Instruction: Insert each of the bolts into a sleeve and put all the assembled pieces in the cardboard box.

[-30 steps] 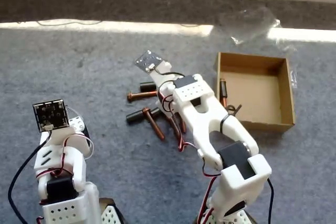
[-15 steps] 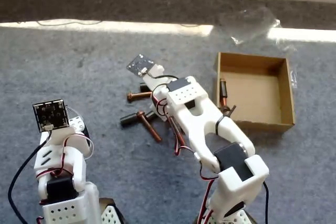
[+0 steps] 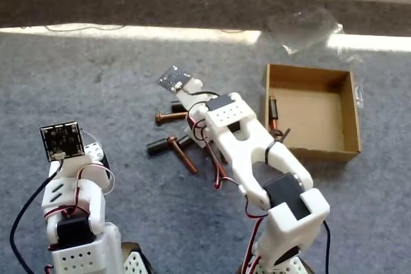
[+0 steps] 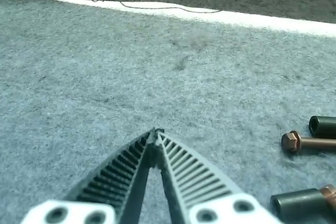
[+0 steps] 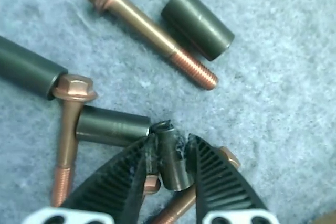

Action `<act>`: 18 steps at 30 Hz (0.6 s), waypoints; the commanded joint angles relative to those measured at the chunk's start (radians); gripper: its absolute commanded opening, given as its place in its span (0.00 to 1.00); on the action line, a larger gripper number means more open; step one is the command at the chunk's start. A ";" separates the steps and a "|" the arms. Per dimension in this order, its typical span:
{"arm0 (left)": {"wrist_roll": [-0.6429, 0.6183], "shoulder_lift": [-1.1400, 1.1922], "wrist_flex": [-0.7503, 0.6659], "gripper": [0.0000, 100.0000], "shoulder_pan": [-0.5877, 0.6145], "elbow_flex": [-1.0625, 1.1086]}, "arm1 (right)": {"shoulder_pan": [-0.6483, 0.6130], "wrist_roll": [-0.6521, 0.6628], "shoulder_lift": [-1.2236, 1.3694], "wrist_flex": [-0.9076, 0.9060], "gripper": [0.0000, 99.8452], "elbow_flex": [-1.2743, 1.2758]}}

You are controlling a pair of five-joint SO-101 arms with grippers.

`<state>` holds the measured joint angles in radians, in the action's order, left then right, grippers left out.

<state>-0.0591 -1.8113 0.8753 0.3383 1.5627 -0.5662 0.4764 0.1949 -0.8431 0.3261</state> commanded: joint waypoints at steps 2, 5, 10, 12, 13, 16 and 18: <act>0.008 -0.012 -0.023 0.00 0.005 -0.007 | 0.016 0.011 -0.001 -0.024 0.08 0.004; 0.008 -0.012 -0.023 0.00 0.005 -0.007 | 0.016 0.060 -0.001 -0.025 0.08 0.005; 0.008 -0.012 -0.023 0.00 0.005 -0.005 | 0.018 0.114 0.001 -0.051 0.08 0.005; 0.008 -0.012 -0.023 0.00 0.005 -0.005 | 0.018 0.115 0.001 -0.051 0.08 0.005; 0.008 -0.012 -0.023 0.00 0.005 -0.005 | 0.018 0.115 0.001 -0.051 0.08 0.005; 0.008 -0.012 -0.023 0.00 0.005 -0.005 | 0.019 0.115 0.001 -0.051 0.10 0.004; 0.008 -0.012 -0.023 0.00 0.005 -0.005 | 0.019 0.115 0.001 -0.051 0.12 0.004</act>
<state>-0.0591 -1.8113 0.8753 0.3383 1.5627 -0.5585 0.5792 0.1949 -0.8707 0.3276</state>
